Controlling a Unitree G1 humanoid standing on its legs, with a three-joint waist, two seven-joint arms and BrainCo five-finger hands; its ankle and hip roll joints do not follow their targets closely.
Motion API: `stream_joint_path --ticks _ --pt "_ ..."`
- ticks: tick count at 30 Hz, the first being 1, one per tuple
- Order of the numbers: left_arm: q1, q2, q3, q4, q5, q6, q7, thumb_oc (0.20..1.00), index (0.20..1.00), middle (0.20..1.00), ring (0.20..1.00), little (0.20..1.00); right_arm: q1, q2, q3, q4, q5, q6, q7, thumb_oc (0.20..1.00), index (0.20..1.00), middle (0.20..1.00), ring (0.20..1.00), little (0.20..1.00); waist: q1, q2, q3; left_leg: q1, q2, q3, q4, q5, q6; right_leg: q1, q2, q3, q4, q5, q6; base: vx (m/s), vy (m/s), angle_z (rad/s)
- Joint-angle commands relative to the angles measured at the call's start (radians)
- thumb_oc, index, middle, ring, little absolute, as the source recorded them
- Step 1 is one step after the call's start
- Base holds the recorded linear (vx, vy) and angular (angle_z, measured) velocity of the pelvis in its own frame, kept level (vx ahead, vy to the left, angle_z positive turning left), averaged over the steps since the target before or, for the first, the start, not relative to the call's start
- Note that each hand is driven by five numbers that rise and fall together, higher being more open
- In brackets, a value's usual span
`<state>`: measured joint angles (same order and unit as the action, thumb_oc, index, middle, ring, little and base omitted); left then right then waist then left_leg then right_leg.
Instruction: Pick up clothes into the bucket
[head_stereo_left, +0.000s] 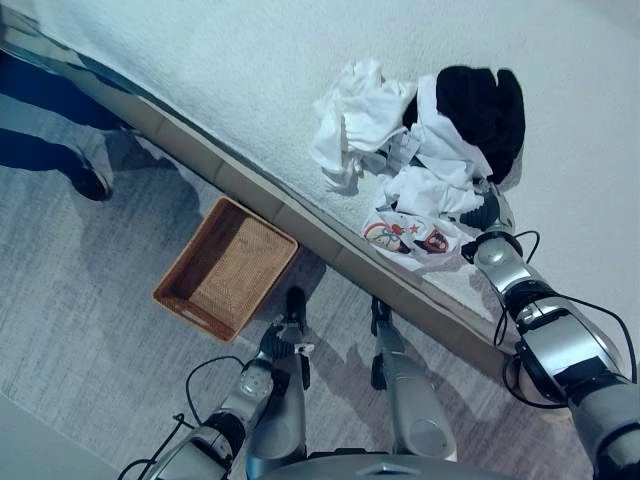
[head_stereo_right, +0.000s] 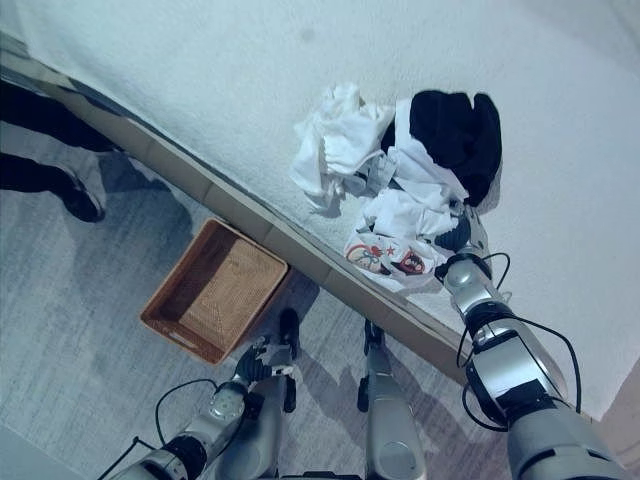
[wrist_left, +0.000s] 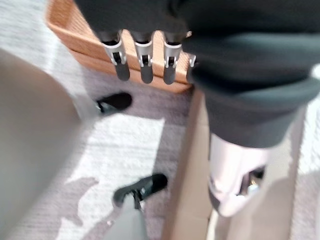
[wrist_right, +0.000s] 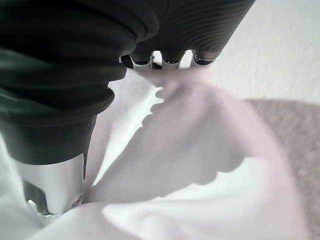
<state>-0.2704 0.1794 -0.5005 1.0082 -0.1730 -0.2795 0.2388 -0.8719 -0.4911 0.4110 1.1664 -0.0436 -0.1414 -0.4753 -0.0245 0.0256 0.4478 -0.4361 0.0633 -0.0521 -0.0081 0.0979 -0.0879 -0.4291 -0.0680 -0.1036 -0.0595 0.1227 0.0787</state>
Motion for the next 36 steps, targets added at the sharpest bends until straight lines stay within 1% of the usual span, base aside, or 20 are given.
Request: stream_joint_path --ticks 1,4,5,6,7,8,9,10,12,14,18,20,23,26,29,31,32,33,36 --pt "0.005 -0.014 -0.010 -0.030 -0.055 -0.048 0.039 1.000 1.000 1.000 1.000 1.000 -0.060 -0.033 0.023 -0.063 0.043 -0.039 -0.063 1.000 1.000 1.000 1.000 1.000 -0.018 -0.058 -0.005 -0.087 -0.053 0.017 0.052 0.018 0.015 -0.068 -0.032 0.003 0.047 0.007 0.058 -0.06 0.005 -0.07" --pt "-0.016 -0.003 -0.001 -0.066 -0.072 -0.058 0.068 1.000 1.000 1.000 1.000 1.000 -0.090 -0.055 0.024 -0.117 0.029 -0.045 -0.103 1.000 1.000 1.000 1.000 1.000 -0.016 -0.053 0.022 -0.117 -0.054 0.013 0.052 0.026 0.016 -0.114 -0.036 -0.001 0.075 0.002 0.059 -0.05 0.024 -0.07" --pt "-0.031 0.002 0.009 -0.083 -0.083 -0.064 0.084 1.000 1.000 1.000 1.000 1.000 -0.105 -0.068 0.022 -0.163 0.014 -0.048 -0.126 1.000 1.000 1.000 1.000 1.000 -0.016 -0.048 0.042 -0.128 -0.051 0.010 0.055 0.027 0.017 -0.153 -0.039 -0.002 0.120 -0.012 0.059 -0.04 0.036 -0.01" --pt "-0.031 0.002 0.009 -0.083 -0.083 -0.063 0.085 1.000 1.000 1.000 1.000 1.000 -0.104 -0.068 0.022 -0.164 0.014 -0.047 -0.126 1.000 1.000 1.000 1.000 1.000 -0.016 -0.048 0.041 -0.130 -0.051 0.010 0.056 0.026 0.017 -0.156 -0.040 -0.002 0.123 -0.014 0.059 -0.06 0.065 -0.04" --pt "-0.046 0.011 0.027 -0.102 -0.094 -0.069 0.104 1.000 1.000 1.000 1.000 1.000 -0.115 -0.085 0.021 -0.229 -0.001 -0.049 -0.146 1.000 1.000 1.000 1.000 1.000 -0.019 -0.044 0.065 -0.160 -0.055 0.007 0.105 0.007 0.024 -0.200 -0.050 0.009 0.213 -0.055 0.055 -0.04 0.032 -0.07" --pt "-0.047 0.011 0.027 -0.102 -0.094 -0.069 0.104 1.000 1.000 1.000 1.000 1.000 -0.115 -0.085 0.020 -0.229 -0.001 -0.049 -0.146 1.000 1.000 1.000 1.000 1.000 -0.020 -0.044 0.062 -0.164 -0.056 0.007 0.105 0.010 0.024 -0.204 -0.050 0.008 0.212 -0.052 0.055 -0.08 0.058 -0.09" --pt "-0.056 0.020 0.043 -0.112 -0.100 -0.074 0.123 1.000 1.000 1.000 1.000 1.000 -0.120 -0.106 0.017 -0.282 -0.018 -0.052 -0.166 1.000 1.000 1.000 1.000 1.000 -0.026 -0.044 0.072 -0.223 -0.080 0.007 0.209 -0.034 0.035 -0.259 -0.067 0.018 0.318 -0.096 0.045 -0.04 0.029 0.00" --pt "-0.057 0.020 0.043 -0.112 -0.100 -0.074 0.123 1.000 1.000 1.000 1.000 1.000 -0.120 -0.106 0.017 -0.283 -0.018 -0.052 -0.166 1.000 1.000 1.000 1.000 1.000 -0.027 -0.044 0.072 -0.225 -0.081 0.007 0.211 -0.035 0.035 -0.261 -0.067 0.018 0.320 -0.098 0.045 -0.04 0.033 0.11" --pt "-0.065 0.028 0.057 -0.110 -0.111 -0.082 0.138 1.000 1.000 1.000 1.000 1.000 -0.128 -0.119 0.012 -0.293 -0.025 -0.053 -0.174 1.000 1.000 1.000 1.000 1.000 -0.030 -0.047 0.072 -0.288 -0.107 0.000 0.306 -0.074 0.050 -0.316 -0.082 0.025 0.404 -0.122 0.037 -0.02 0.014 0.27" --pt "-0.064 0.038 0.077 -0.122 -0.122 -0.090 0.151 1.000 1.000 1.000 1.000 1.000 -0.134 -0.131 0.006 -0.309 -0.029 -0.057 -0.181 1.000 1.000 1.000 1.000 1.000 -0.033 -0.049 0.072 -0.333 -0.121 -0.006 0.378 -0.102 0.058 -0.346 -0.089 0.035 0.455 -0.134 0.034 -0.02 0.009 0.32" --pt "-0.048 0.053 0.113 -0.137 -0.147 -0.097 0.169 1.000 1.000 1.000 1.000 1.000 -0.149 -0.140 -0.009 -0.322 -0.025 -0.062 -0.195 1.000 1.000 1.000 1.000 1.000 -0.027 -0.049 0.072 -0.401 -0.124 -0.007 0.501 -0.147 0.065 -0.391 -0.091 0.048 0.524 -0.155 0.031 0.00 0.030 0.15" --pt "-0.043 0.056 0.127 -0.133 -0.150 -0.096 0.174 1.000 1.000 1.000 1.000 1.000 -0.149 -0.142 -0.016 -0.355 -0.030 -0.064 -0.208 1.000 1.000 1.000 1.000 1.000 -0.027 -0.050 0.072 -0.411 -0.122 -0.005 0.534 -0.162 0.066 -0.404 -0.091 0.056 0.558 -0.169 0.028 0.01 0.046 -0.06" --pt "-0.046 0.053 0.149 -0.121 -0.151 -0.097 0.190 1.000 1.000 1.000 1.000 1.000 -0.133 -0.141 -0.055 -0.422 -0.042 -0.068 -0.252 1.000 1.000 1.000 1.000 1.000 -0.029 -0.052 0.072 -0.421 -0.123 -0.001 0.568 -0.179 0.066 -0.419 -0.094 0.063 0.598 -0.186 0.024 0.01 0.033 -0.03" --pt "-0.042 0.051 0.161 -0.129 -0.137 -0.101 0.203 1.000 1.000 1.000 1.000 1.000 -0.087 -0.155 -0.136 -0.527 -0.083 -0.074 -0.332 1.000 1.000 1.000 1.000 1.000 -0.034 -0.050 0.072 -0.418 -0.122 -0.002 0.577 -0.187 0.064 -0.417 -0.096 0.066 0.605 -0.196 0.023 0.00 0.022 -0.07" --pt "-0.040 0.055 0.169 -0.131 -0.106 -0.104 0.219 1.000 1.000 1.000 1.000 1.000 -0.033 -0.180 -0.238 -0.633 -0.137 -0.079 -0.421 1.000 1.000 1.000 1.000 1.000 -0.040 -0.047 0.072 -0.411 -0.122 0.000 0.580 -0.193 0.065 -0.410 -0.094 0.072 0.601 -0.198 0.026 0.00 0.027 -0.04" --pt "-0.039 0.054 0.173 -0.122 -0.086 -0.101 0.230 1.000 1.000 1.000 1.000 1.000 0.023 -0.180 -0.311 -0.700 -0.169 -0.084 -0.484 1.000 1.000 1.000 1.000 1.000 -0.041 -0.045 0.072 -0.401 -0.121 0.001 0.572 -0.195 0.067 -0.406 -0.093 0.074 0.600 -0.201 0.028 -0.01 0.016 0.01" --pt "-0.038 0.052 0.176 -0.109 -0.069 -0.100 0.237 1.000 1.000 1.000 1.000 1.000 0.065 -0.174 -0.363 -0.753 -0.210 -0.081 -0.537 1.000 1.000 1.000 1.000 1.000 -0.043 -0.043 0.072 -0.398 -0.121 0.004 0.571 -0.196 0.068 -0.401 -0.094 0.075 0.591 -0.199 0.030 -0.02 0.019 0.05" --pt "-0.037 0.052 0.175 -0.109 -0.069 -0.100 0.237 1.000 1.000 1.000 1.000 1.000 0.068 -0.174 -0.365 -0.756 -0.212 -0.080 -0.537 1.000 1.000 1.000 1.000 1.000 -0.042 -0.043 0.072 -0.397 -0.120 0.004 0.571 -0.196 0.068 -0.401 -0.094 0.075 0.591 -0.199 0.030 -0.02 0.016 0.04" --pt "-0.033 0.044 0.180 -0.089 -0.050 -0.094 0.247 1.000 1.000 1.000 1.000 1.000 0.127 -0.149 -0.431 -0.800 -0.238 -0.085 -0.595 1.000 1.000 1.000 1.000 1.000 -0.043 -0.041 0.067 -0.394 -0.118 0.003 0.563 -0.195 0.068 -0.399 -0.093 0.078 0.579 -0.196 0.032 0.00 0.008 -0.06"
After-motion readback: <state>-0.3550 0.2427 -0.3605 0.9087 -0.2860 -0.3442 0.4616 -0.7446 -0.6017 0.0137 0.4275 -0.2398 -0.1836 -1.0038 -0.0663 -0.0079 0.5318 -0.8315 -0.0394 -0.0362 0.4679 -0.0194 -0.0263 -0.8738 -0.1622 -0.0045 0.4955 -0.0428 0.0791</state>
